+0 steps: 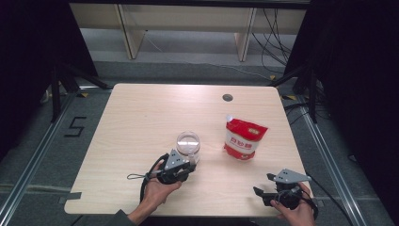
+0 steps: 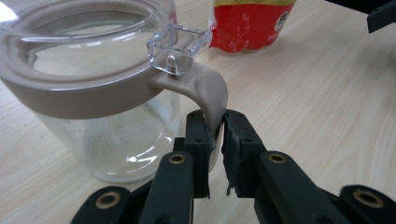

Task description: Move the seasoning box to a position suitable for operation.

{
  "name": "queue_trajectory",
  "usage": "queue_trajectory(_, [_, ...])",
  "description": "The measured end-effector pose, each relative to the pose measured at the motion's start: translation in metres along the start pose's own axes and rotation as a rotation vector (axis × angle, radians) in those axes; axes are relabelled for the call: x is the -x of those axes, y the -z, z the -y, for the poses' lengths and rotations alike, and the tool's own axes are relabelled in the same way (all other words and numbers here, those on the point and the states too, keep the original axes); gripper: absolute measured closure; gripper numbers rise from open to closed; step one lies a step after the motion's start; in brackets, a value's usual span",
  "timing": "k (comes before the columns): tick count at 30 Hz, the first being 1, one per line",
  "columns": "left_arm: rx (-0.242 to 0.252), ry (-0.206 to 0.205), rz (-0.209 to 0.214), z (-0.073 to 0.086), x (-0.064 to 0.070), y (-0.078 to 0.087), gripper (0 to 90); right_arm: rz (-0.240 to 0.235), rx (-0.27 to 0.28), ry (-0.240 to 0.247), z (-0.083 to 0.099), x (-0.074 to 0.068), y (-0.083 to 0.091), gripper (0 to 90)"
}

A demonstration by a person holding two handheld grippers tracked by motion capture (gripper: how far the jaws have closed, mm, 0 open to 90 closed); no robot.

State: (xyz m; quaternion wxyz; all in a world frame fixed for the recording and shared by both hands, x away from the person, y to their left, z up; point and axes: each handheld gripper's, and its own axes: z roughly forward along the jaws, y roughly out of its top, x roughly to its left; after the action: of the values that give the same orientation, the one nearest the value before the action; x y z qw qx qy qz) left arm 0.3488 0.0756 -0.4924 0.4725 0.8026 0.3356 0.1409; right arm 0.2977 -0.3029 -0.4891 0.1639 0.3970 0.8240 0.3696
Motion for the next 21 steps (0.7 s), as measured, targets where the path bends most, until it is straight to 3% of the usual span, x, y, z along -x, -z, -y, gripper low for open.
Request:
queue_trajectory(1, [-0.002, -0.007, 0.012, 0.002, -0.002, 0.004, 79.3, 0.0, 0.004, 0.021, 0.0, 0.002, 0.0, 25.8])
queue_trajectory(7, [-0.002, -0.026, 0.044, 0.007, -0.008, 0.012, 78.1, 0.001, 0.001, 0.025, -0.001, -0.001, -0.002, 25.8])
queue_trajectory(14, [-0.026, -0.029, 0.048, 0.012, -0.015, 0.026, 76.3, -0.006, -0.018, -0.015, 0.0, -0.003, -0.001, 25.8])
queue_trajectory(16, [-0.025, -0.03, 0.039, 0.014, -0.016, 0.029, 76.0, 0.001, -0.006, 0.027, 0.0, 0.0, -0.003, 25.6])
queue_trajectory(17, [-0.017, -0.028, 0.039, 0.015, -0.016, 0.03, 75.8, -0.01, -0.033, -0.019, 0.0, -0.004, -0.002, 25.6])
queue_trajectory(18, [-0.031, -0.039, 0.024, 0.016, -0.018, 0.033, 75.6, -0.013, -0.029, -0.003, 0.0, -0.003, -0.002, 25.6])
queue_trajectory(19, [-0.024, -0.025, 0.035, 0.017, -0.018, 0.034, 75.2, -0.007, -0.018, 0.023, 0.0, -0.001, -0.003, 25.4])
queue_trajectory(21, [-0.019, -0.028, 0.029, 0.018, -0.018, 0.035, 74.9, -0.008, -0.02, 0.021, 0.0, -0.002, -0.003, 25.4])
